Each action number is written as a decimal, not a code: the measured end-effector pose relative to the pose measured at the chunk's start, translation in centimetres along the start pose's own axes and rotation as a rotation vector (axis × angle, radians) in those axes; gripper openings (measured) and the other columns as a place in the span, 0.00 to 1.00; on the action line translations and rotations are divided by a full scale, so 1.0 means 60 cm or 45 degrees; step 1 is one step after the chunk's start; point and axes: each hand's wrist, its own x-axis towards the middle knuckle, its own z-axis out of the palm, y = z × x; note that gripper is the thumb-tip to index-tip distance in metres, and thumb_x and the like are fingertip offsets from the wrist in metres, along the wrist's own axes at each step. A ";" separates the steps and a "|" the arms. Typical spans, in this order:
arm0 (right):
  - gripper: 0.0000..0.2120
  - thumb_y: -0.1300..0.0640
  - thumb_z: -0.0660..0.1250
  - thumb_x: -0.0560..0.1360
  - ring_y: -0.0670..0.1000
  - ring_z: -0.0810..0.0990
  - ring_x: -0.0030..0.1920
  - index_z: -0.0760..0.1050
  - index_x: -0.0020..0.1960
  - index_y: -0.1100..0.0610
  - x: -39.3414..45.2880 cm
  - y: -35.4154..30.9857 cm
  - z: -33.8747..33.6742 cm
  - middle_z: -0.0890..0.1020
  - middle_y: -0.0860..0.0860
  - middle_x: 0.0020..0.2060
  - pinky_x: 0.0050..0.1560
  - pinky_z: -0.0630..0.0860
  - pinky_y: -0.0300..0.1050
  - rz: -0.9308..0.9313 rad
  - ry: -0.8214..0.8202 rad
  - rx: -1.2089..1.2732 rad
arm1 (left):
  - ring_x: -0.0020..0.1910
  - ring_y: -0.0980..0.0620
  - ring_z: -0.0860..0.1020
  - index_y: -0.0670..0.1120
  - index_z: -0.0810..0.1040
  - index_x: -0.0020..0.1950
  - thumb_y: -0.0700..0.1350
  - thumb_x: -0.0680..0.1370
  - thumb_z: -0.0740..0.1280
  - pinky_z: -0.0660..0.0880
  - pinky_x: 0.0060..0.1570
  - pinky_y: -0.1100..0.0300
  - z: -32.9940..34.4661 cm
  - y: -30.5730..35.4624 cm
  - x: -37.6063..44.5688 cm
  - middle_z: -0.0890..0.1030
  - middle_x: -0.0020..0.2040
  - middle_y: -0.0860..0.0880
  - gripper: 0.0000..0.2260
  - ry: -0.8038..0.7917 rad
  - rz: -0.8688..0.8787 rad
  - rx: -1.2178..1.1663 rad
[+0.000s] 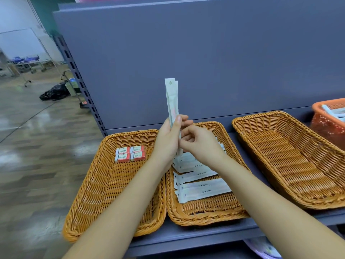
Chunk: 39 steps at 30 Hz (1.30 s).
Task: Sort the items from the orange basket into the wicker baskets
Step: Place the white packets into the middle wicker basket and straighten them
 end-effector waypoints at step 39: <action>0.08 0.53 0.60 0.79 0.49 0.73 0.51 0.74 0.55 0.54 -0.085 0.067 -0.095 0.72 0.47 0.48 0.54 0.69 0.42 0.017 -0.973 -0.981 | 0.37 0.57 0.78 0.51 0.76 0.48 0.49 0.84 0.52 0.77 0.40 0.65 -0.017 -0.017 0.020 0.80 0.39 0.51 0.13 0.076 0.026 0.257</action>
